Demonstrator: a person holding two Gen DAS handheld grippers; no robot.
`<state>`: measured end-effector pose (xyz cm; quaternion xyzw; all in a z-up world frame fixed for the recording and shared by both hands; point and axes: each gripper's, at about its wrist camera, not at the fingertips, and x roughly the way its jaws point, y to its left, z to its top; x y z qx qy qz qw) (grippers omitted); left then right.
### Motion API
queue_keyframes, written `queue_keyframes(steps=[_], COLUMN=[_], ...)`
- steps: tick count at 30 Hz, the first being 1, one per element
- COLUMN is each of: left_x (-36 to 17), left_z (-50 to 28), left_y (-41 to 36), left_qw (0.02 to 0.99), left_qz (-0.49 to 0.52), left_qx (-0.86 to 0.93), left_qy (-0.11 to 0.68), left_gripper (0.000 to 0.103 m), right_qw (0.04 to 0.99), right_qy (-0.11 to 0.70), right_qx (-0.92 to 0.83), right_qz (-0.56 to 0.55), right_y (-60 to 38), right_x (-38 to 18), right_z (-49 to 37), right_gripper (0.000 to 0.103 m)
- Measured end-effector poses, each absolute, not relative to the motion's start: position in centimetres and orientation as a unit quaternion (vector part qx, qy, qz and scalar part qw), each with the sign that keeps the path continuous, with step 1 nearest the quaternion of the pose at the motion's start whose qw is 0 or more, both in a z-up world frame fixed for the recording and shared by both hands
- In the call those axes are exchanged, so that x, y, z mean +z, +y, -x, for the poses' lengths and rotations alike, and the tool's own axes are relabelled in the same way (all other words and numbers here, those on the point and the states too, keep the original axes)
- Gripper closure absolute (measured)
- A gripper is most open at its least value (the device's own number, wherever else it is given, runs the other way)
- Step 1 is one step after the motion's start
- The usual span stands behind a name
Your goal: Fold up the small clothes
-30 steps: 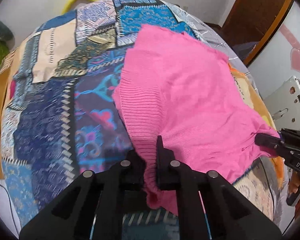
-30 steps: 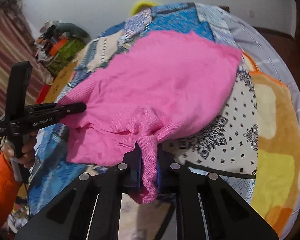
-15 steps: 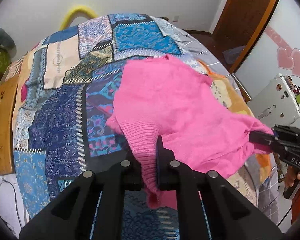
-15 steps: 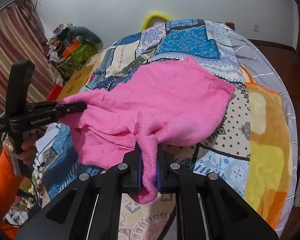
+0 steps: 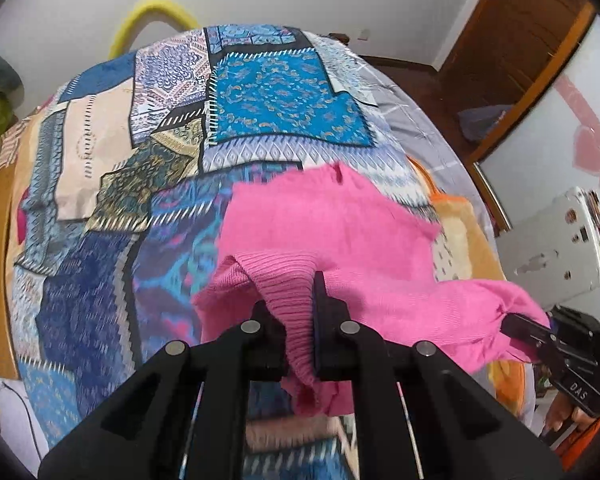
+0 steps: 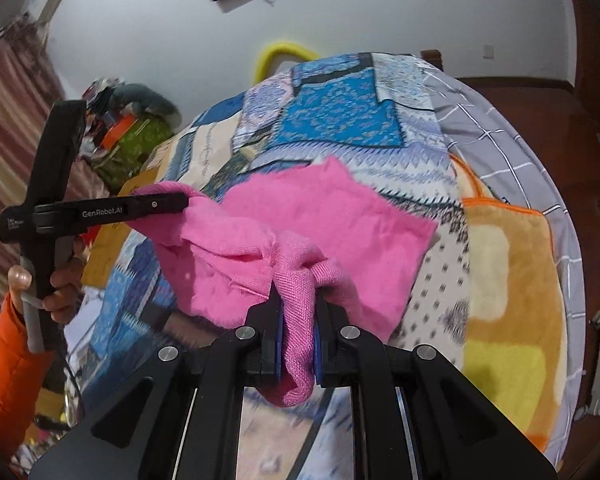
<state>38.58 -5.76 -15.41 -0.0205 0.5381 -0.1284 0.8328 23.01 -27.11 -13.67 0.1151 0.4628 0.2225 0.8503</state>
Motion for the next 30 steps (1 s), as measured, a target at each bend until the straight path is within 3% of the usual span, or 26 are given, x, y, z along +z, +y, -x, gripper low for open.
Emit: queue_keyframes(steps=[9, 14, 19, 22, 24, 30], left_x=[-21.4, -21.8, -19.4, -17.9, -17.2, -17.2], left_z=[-45.8, -46.5, -45.8, -44.2, -43.0, -39.2], left_y=[-7.0, -6.7, -6.0, -5.4, -5.1, -4.4], left_qw=[0.814, 0.824, 0.853, 0.862, 0.865, 0.862], left_qz=[-0.005, -0.037, -0.082, -0.091, -0.102, -0.141], left_qx=[-0.108, -0.100, -0.066, -0.068, -0.067, -0.071], left_qy=[0.570, 0.556, 0.511, 0.495, 0.487, 0.482], left_gripper=[0.091, 0.075, 0.047, 0.035, 0.033, 0.028], right_qw=[0.825, 0.831, 0.844, 0.848, 0.850, 0.827], right_qy=[0.521, 0.521, 0.500, 0.491, 0.486, 0.505], right_qx=[0.176, 0.155, 0.153, 0.174, 0.191, 0.241], right_qz=[-0.133, -0.119, -0.117, -0.095, -0.072, -0.049], right_y=[-28.9, -29.7, -30.3, -29.2, -27.9, -23.4], right_x=[-20.2, -21.0, -18.8, -17.5, -17.0, -18.1], right_z=[-30.9, -31.8, -30.8, -29.4, -28.2, -25.8], right_gripper=[0.089, 0.084, 0.081, 0.065, 0.060, 0.060])
